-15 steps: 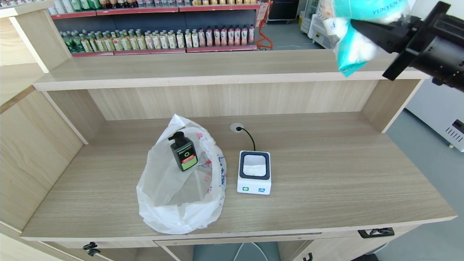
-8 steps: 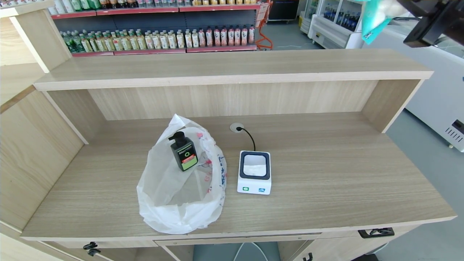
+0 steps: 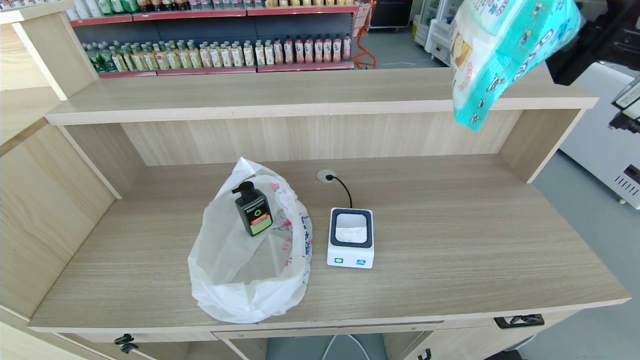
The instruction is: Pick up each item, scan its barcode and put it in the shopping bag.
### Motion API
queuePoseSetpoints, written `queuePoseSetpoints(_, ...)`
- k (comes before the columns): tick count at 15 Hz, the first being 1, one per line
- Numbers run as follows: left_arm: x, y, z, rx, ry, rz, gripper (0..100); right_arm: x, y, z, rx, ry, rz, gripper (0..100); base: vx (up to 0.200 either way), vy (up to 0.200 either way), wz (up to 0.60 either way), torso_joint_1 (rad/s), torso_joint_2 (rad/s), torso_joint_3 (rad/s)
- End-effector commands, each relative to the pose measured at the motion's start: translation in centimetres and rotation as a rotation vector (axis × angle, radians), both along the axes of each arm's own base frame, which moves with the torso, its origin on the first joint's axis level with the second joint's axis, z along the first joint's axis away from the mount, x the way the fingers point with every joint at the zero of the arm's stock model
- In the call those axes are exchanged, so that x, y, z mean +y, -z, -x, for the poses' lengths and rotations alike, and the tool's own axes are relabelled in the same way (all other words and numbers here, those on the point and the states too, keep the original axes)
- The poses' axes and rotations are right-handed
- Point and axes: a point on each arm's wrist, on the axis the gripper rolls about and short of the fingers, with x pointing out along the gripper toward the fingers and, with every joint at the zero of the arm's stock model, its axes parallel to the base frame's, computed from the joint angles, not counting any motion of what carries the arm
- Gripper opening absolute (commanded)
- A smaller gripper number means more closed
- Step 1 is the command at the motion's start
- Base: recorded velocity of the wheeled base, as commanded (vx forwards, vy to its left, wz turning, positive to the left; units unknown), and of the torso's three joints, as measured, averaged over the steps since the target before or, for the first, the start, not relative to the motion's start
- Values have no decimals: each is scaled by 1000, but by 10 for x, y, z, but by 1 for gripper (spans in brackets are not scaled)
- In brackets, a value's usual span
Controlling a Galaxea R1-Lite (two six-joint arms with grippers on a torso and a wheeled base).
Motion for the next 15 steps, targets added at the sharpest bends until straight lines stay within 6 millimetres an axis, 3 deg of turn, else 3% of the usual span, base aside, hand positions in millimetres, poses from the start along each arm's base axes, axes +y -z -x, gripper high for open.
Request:
queuePoseSetpoints(1,0,0,0,2,-1,0,100,17,4,-2,-2,-59,8,0,0,0,0,0,0,0)
queuePoseSetpoints(7,0,0,0,2,-1,0,100,46,13,3,168,-149,62,0,0,0,-600,4,5,2)
queuePoseSetpoints(11,0,0,0,2,-1,0,100,52,31,9,506,-175,125,0,0,0,0,0,0,0)
queuePoseSetpoints(13,0,0,0,0,-1,0,100,54,33,9,580,-185,133,0,0,0,0,0,0,0)
queuePoseSetpoints(15,0,0,0,2,-1,0,100,53,19,11,770,-186,102,0,0,0,0,0,0,0)
